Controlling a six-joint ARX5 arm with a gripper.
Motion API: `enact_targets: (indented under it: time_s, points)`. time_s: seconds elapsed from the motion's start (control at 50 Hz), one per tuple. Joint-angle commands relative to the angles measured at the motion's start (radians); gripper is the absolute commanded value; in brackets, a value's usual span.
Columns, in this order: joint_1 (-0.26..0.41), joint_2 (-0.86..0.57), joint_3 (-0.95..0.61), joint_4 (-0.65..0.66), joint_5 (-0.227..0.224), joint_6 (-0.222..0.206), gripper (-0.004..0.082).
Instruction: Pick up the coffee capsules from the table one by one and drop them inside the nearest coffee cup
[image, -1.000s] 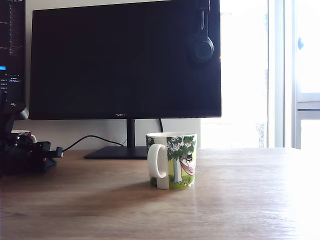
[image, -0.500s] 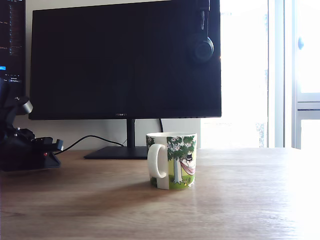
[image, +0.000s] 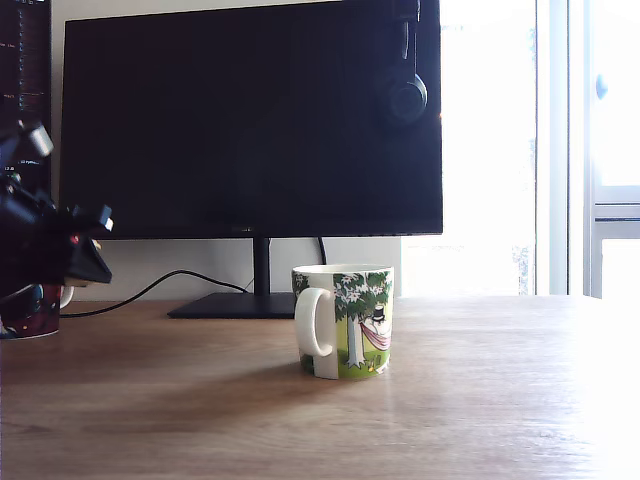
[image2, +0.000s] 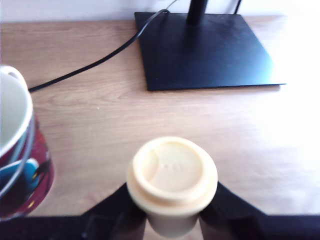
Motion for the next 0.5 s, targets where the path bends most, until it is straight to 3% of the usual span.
enact_targets:
  time_s: [0.0, 0.1, 0.3, 0.48]
  points:
    - [0.001, -0.051, -0.016, -0.039, 0.003, 0.015, 0.0127]
    - [0.002, -0.132, -0.016, -0.107, -0.008, 0.027, 0.0127]
    - [0.023, -0.261, -0.016, -0.217, -0.080, 0.034, 0.0127]
    - [0.073, -0.321, -0.011, -0.291, -0.087, 0.034, 0.0127]
